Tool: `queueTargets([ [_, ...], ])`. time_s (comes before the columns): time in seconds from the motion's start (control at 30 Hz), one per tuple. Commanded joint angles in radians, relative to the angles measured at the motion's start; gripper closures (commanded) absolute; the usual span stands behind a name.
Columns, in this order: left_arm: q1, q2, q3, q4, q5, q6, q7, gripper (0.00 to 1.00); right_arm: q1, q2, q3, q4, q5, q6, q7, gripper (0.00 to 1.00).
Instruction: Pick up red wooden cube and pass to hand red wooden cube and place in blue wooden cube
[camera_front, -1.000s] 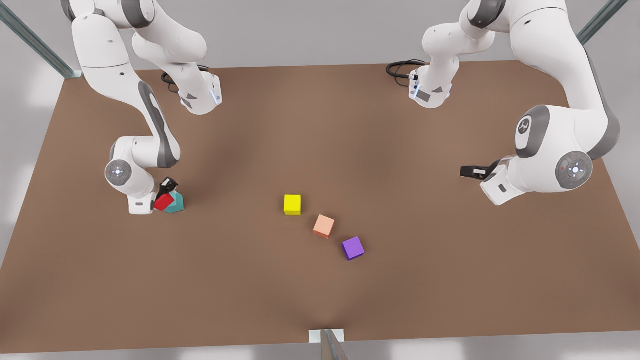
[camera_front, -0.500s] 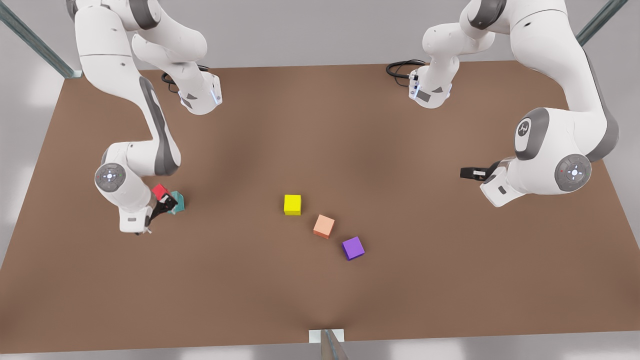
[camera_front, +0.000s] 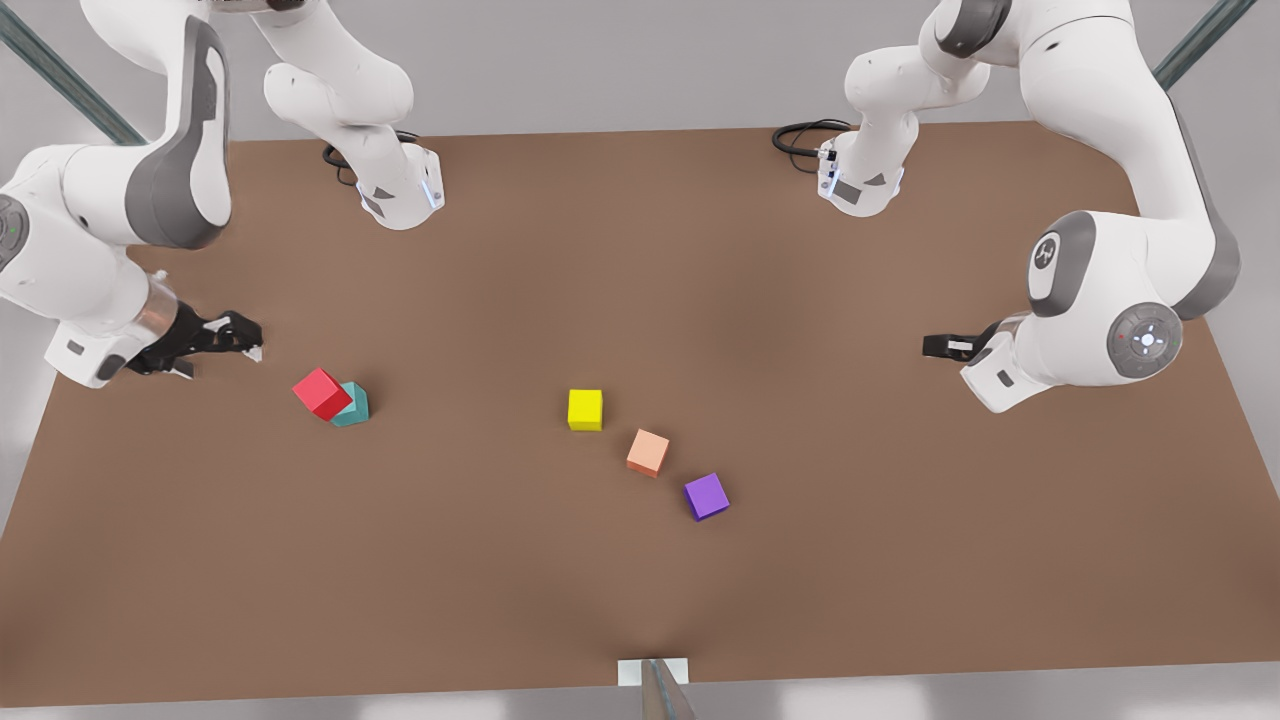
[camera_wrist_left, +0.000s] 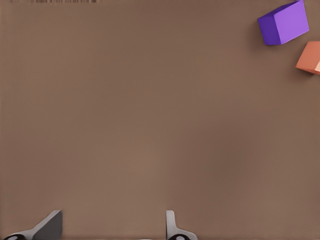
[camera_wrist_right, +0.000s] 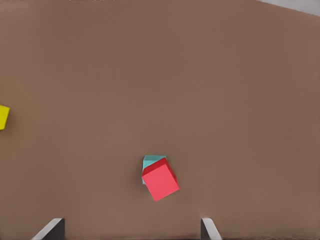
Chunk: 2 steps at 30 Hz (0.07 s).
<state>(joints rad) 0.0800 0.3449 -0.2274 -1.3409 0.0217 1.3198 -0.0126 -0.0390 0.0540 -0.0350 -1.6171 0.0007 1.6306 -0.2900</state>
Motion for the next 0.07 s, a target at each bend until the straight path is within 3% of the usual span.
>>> queueTargets([
  [0.0, 0.0, -0.001, -0.001, 0.0, 0.003, 0.007, -0.003, 0.0, 0.103, 0.009, -0.006, 0.019, -0.002, -0.081, 0.259, 0.0],
  [0.03, 0.0, -0.001, -0.001, 0.0, 0.003, 0.007, -0.003, 0.0, 0.103, 0.01, -0.006, 0.02, -0.002, -0.086, 0.259, 0.0],
])
